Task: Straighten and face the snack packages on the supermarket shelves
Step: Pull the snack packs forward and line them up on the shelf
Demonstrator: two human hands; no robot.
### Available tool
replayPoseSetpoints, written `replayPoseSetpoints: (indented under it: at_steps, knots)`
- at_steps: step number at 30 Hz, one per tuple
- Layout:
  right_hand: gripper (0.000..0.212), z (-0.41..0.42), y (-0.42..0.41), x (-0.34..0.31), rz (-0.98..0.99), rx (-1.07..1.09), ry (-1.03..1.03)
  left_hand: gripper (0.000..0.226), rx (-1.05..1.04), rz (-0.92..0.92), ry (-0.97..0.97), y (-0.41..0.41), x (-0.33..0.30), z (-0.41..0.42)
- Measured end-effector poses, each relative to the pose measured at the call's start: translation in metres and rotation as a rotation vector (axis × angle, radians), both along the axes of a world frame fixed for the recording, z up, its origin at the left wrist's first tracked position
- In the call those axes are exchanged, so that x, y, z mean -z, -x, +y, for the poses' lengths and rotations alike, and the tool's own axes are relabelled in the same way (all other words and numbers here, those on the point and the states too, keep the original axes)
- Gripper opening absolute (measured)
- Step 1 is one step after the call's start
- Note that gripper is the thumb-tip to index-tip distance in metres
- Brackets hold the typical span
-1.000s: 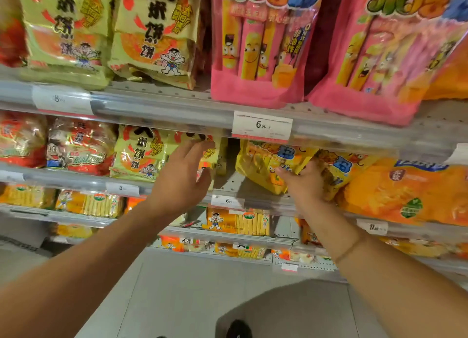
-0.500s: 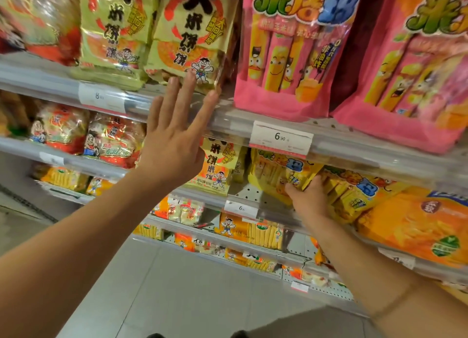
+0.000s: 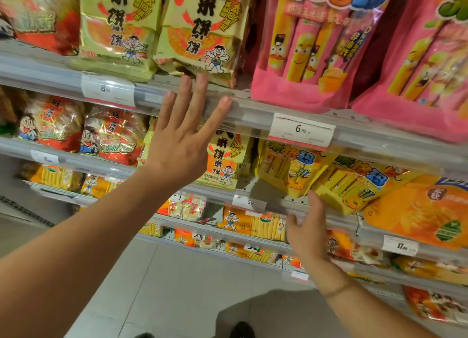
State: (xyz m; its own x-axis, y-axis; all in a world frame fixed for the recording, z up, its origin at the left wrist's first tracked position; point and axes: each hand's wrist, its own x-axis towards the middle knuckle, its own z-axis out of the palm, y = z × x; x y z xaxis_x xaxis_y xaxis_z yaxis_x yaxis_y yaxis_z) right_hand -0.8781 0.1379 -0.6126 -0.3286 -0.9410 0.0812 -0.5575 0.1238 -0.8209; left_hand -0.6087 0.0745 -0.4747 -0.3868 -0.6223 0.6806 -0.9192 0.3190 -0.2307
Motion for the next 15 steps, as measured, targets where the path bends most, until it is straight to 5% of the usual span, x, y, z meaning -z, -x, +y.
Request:
replayPoseSetpoints:
  at_steps: [9,15]
  knots:
    - [0.037,0.011,-0.129,-0.006,0.235,-0.223,-0.003,0.074,0.339,-0.102,0.051,-0.11,0.026,-0.01]
    - [0.049,-0.015,-0.219,-0.004,0.437,-0.39,-0.084,0.083,0.01,0.006,-0.506,-0.232,0.119,0.009]
